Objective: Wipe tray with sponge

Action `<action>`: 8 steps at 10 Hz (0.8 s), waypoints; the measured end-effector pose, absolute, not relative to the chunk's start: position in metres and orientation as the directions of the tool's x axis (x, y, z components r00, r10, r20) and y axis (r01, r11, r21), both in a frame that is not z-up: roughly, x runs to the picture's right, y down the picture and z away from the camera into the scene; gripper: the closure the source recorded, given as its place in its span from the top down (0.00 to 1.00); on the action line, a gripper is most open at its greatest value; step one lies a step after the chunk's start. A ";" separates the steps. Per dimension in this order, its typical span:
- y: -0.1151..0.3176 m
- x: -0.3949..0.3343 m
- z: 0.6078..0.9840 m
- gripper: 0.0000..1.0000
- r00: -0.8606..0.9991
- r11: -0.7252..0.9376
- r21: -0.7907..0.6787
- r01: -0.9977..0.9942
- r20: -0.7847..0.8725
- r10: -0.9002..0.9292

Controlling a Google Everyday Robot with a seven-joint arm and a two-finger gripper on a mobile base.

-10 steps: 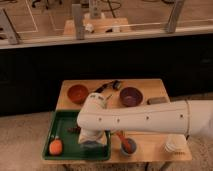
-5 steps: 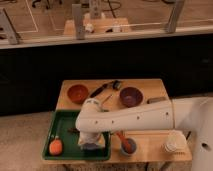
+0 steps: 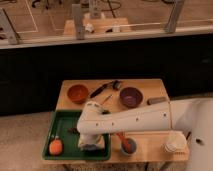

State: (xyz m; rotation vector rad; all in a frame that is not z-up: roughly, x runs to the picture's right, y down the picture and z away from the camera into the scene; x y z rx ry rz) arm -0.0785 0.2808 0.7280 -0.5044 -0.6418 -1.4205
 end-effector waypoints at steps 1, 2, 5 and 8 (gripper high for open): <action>0.278 -0.078 0.730 0.00 0.035 0.099 0.057 0.993 0.675 -0.737; 0.276 -0.078 0.731 0.00 0.038 0.104 0.058 0.993 0.675 -0.737; 0.277 -0.072 0.746 0.00 0.057 0.111 0.037 0.993 0.676 -0.735; 0.281 -0.066 0.759 0.00 0.067 0.114 0.025 0.993 0.676 -0.734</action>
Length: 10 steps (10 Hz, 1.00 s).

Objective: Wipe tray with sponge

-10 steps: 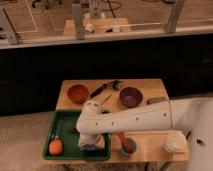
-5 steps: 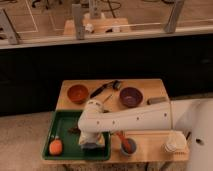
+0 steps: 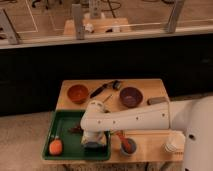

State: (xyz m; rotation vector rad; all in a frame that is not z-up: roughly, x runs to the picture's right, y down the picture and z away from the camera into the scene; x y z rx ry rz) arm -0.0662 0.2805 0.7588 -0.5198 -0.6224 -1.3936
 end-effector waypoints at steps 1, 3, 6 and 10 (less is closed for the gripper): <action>0.279 -0.069 0.759 0.00 0.060 0.111 0.032 0.993 0.675 -0.735; 0.275 -0.081 0.758 0.00 0.035 0.098 0.055 0.994 0.675 -0.737; 0.277 -0.101 0.758 0.00 0.001 0.076 0.080 0.994 0.683 -0.730; 0.286 -0.112 0.746 0.00 -0.021 0.050 0.084 0.995 0.686 -0.727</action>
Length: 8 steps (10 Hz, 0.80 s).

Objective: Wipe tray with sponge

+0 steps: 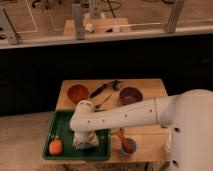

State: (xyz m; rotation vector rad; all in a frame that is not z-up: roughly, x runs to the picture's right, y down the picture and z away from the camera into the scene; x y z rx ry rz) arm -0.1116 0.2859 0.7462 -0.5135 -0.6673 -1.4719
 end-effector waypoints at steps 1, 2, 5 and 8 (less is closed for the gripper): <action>0.289 -0.110 0.741 0.00 -0.017 0.051 0.078 0.996 0.686 -0.727; 0.290 -0.107 0.733 0.00 -0.004 0.058 0.067 0.996 0.685 -0.728; 0.292 -0.097 0.722 0.00 0.012 0.063 0.049 0.997 0.687 -0.727; 0.294 -0.072 0.734 0.00 0.071 0.096 0.000 0.995 0.684 -0.726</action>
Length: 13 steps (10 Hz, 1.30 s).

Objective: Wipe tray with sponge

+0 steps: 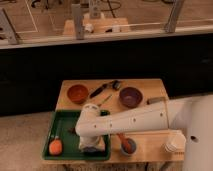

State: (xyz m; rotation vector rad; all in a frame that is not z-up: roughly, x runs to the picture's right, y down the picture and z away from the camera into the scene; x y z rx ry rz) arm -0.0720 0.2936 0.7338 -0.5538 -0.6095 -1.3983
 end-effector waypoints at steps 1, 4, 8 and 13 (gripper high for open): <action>0.291 -0.068 0.740 0.00 0.086 0.107 -0.011 0.994 0.682 -0.726; 0.287 -0.067 0.762 0.00 0.094 0.119 -0.012 0.993 0.687 -0.720; 0.284 -0.088 0.770 0.00 0.074 0.121 0.019 0.992 0.695 -0.715; 0.293 -0.121 0.740 0.00 -0.016 0.093 0.117 0.989 0.701 -0.713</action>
